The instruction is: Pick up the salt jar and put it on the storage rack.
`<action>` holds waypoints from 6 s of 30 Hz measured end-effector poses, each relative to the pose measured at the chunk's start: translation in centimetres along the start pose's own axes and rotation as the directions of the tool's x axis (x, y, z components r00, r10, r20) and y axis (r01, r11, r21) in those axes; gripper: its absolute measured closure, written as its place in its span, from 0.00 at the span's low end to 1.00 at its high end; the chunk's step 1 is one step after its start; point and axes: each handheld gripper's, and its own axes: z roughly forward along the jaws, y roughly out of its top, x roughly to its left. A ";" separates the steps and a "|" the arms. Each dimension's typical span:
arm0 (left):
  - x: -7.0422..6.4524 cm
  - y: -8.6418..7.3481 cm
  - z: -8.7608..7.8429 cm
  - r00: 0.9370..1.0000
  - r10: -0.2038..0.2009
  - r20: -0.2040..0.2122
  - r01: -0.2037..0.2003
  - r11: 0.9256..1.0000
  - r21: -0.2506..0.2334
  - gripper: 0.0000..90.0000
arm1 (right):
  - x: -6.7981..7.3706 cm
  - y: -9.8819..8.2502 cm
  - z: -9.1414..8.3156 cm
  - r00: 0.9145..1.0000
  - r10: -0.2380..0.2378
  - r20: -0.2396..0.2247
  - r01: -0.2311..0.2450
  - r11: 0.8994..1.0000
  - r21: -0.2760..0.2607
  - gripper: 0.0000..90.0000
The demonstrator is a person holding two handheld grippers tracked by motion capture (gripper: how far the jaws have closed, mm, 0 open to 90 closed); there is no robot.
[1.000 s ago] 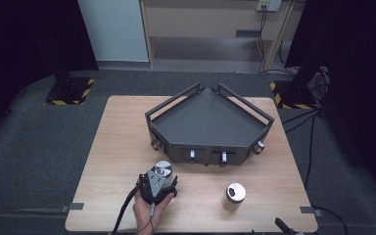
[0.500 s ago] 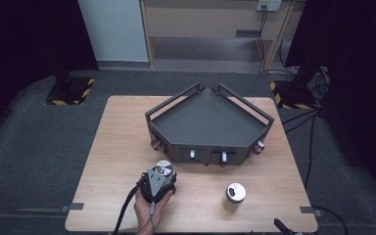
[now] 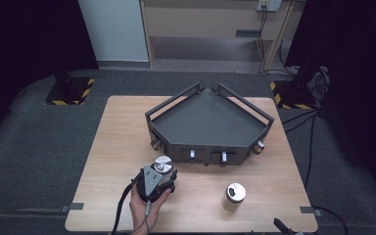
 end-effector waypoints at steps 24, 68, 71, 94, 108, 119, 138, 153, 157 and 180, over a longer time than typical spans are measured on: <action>1.2 14.4 4.3 0.997 0.077 0.015 -0.074 0.985 -0.155 0.32 | -0.7 -0.3 0.1 0.998 0.057 -0.023 -0.057 0.998 -0.006 0.14; 2.6 13.5 18.4 0.999 -0.043 -0.020 0.044 0.997 0.056 0.33 | -1.6 -0.4 0.8 0.992 0.101 -0.070 -0.100 0.995 0.016 0.14; 2.5 13.4 18.4 0.999 -0.044 -0.020 0.045 0.998 0.050 0.33 | -1.6 -0.4 0.8 0.992 0.102 -0.071 -0.101 0.995 0.018 0.14; 1.7 13.0 16.8 0.999 0.012 -0.050 -0.011 1.000 0.013 0.03 | -1.4 -0.5 0.8 0.993 0.097 -0.066 -0.096 0.995 0.009 0.13; 2.0 13.1 14.8 0.999 0.037 -0.015 -0.037 0.999 -0.002 0.00 | -1.1 -0.1 0.8 0.995 0.088 -0.054 -0.087 0.996 0.024 0.14; 2.8 12.2 10.6 0.998 0.067 0.021 -0.066 0.997 -0.033 0.00 | -0.9 -0.2 0.8 0.995 0.082 -0.048 -0.081 0.997 0.016 0.12; 2.4 8.2 3.4 0.992 0.097 0.075 -0.093 0.994 -0.051 0.00 | -0.7 -0.1 0.9 0.996 0.072 -0.051 -0.071 0.997 0.018 0.12; 2.7 4.0 -0.4 0.995 0.063 0.081 -0.062 0.998 -0.013 0.00 | -0.7 -0.1 0.9 0.997 0.073 -0.037 -0.072 0.997 0.021 0.12; 2.7 3.1 -1.0 0.995 0.045 0.084 -0.045 0.999 0.001 0.00 | -0.7 -0.1 1.0 0.996 0.074 -0.040 -0.073 0.997 0.022 0.12; 2.5 -0.7 -3.0 0.992 0.012 0.127 -0.022 0.997 0.077 0.00 | -0.5 0.0 1.2 0.997 0.068 -0.034 -0.067 0.997 0.040 0.12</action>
